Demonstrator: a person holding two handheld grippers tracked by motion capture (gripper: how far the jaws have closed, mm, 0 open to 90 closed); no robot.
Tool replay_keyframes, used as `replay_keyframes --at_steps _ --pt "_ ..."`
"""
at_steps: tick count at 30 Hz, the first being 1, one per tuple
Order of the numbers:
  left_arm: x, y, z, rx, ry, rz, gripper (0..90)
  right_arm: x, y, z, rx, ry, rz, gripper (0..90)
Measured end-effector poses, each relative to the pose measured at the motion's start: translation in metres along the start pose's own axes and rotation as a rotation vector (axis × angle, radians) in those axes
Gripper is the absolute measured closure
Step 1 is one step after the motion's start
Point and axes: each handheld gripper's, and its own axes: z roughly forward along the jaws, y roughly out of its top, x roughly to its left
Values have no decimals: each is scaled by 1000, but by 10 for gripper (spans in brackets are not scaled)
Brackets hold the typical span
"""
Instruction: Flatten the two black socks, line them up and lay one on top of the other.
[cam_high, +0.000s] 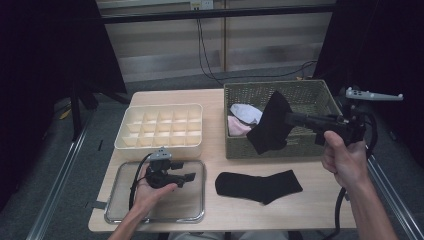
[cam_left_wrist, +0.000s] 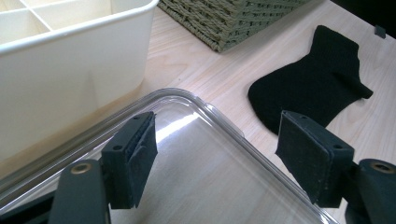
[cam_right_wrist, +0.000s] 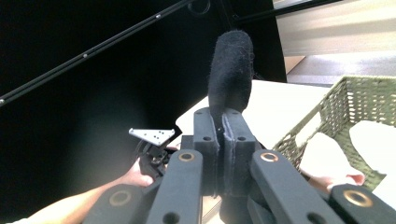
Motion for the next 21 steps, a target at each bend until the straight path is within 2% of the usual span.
replay_keyframes --at_steps 3,11,15,17,19,21 --pt "-2 0 0 -6 -2 0 285 0 -11 2 15 -2 2 853" --pt "2 0 2 -1 3 -13 285 -17 -56 11 63 14 87 853" --pt "0 1 3 2 0 -6 285 -14 -64 18 76 39 88 852" --pt "-1 1 3 -2 0 -3 285 -14 -67 23 80 71 108 852" --pt "-2 1 2 -2 -2 1 285 -17 -73 26 91 57 116 852" --pt "-1 1 2 -3 -2 -2 285 -23 -83 29 97 58 147 852"
